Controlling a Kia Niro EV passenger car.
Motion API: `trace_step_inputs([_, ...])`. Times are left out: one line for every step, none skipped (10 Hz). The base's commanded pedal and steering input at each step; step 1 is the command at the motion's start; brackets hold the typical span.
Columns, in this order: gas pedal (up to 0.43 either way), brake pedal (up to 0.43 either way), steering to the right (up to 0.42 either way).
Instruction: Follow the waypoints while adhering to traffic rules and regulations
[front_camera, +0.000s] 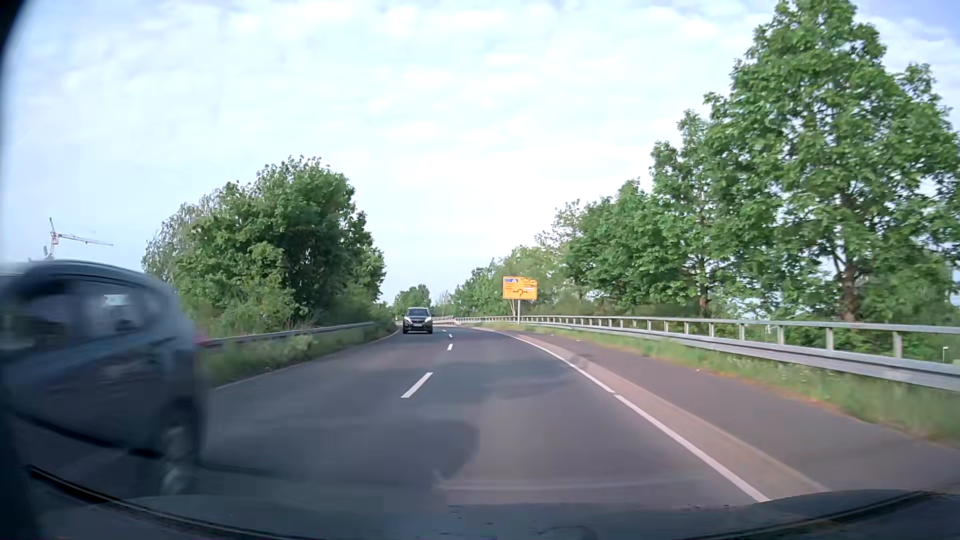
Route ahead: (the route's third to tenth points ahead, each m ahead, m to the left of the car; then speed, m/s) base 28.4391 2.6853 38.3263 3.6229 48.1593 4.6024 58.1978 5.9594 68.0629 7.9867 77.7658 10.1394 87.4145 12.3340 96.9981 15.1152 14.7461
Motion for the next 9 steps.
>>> trace_step_inputs([0.157, 0.000, -0.017])
trace_step_inputs([0.157, 0.000, -0.017])
trace_step_inputs([0.157, 0.000, -0.018])
trace_step_inputs([0.157, 0.000, -0.018])
trace_step_inputs([0.157, 0.000, -0.019])
trace_step_inputs([0.157, 0.000, -0.019])
trace_step_inputs([0.157, 0.000, -0.020])
trace_step_inputs([0.157, 0.000, -0.019])
trace_step_inputs([0.157, 0.000, -0.020])
